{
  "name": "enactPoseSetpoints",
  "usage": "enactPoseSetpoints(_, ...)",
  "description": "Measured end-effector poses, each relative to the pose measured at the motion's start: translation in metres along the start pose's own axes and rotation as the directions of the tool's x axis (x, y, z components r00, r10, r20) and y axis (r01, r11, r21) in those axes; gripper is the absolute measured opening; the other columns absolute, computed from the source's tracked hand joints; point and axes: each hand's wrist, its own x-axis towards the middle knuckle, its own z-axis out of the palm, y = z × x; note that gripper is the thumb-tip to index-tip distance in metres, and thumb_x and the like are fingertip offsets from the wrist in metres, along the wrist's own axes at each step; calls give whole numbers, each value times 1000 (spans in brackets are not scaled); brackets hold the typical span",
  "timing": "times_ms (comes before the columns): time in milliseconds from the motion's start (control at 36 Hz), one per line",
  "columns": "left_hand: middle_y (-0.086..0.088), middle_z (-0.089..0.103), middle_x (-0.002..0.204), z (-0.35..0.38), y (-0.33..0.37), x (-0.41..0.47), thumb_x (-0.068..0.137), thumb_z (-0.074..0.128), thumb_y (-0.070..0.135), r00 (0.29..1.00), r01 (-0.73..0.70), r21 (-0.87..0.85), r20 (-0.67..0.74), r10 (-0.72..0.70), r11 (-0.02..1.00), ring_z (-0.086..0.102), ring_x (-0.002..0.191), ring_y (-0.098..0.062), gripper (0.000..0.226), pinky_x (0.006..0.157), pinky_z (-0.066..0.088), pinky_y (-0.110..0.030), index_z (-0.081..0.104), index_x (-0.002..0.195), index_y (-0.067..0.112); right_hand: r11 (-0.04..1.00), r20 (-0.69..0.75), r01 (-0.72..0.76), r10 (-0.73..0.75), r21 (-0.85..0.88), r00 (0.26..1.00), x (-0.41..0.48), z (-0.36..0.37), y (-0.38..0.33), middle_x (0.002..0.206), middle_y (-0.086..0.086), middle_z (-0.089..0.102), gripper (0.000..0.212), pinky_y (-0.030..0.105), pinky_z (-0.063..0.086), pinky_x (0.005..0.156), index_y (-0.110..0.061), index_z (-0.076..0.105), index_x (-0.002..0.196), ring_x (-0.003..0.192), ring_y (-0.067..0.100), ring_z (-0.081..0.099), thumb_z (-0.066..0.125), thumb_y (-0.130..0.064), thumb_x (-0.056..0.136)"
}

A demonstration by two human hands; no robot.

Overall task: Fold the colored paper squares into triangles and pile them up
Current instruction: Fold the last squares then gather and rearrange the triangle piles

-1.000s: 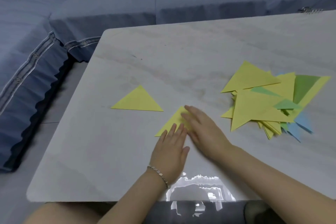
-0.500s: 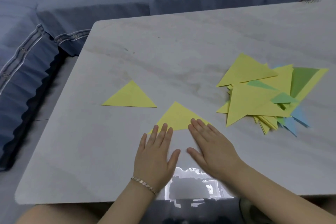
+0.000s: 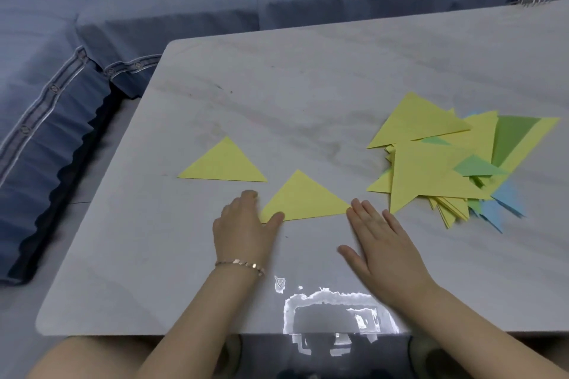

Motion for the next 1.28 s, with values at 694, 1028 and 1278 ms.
enactPoseSetpoints(694,-15,52,120,-58,-43,80,82,61,5,979,-53,-230,-203,5,972,51,111,-27,32,87,33,-23,61,114,7,935,-357,121,6,332,934,24,-38,28,124,20,55,33,28,29,98,-3,67,100,116,26,42,44,-15,80)
enactPoseSetpoints(1028,-9,56,112,-11,-4,-3,73,48,24,949,-314,-259,-62,308,914,50,111,-25,37,91,23,-10,67,100,9,924,23,-272,276,267,961,80,-75,101,134,10,47,73,34,14,109,-19,33,142,133,29,25,71,-26,80)
enactPoseSetpoints(1278,11,46,114,2,27,-25,85,62,20,951,-294,-510,-68,303,808,51,102,-5,39,84,36,-5,51,123,23,688,-143,-22,182,725,973,63,-75,42,88,-13,62,19,1,33,75,-27,64,87,82,-6,53,70,-10,80)
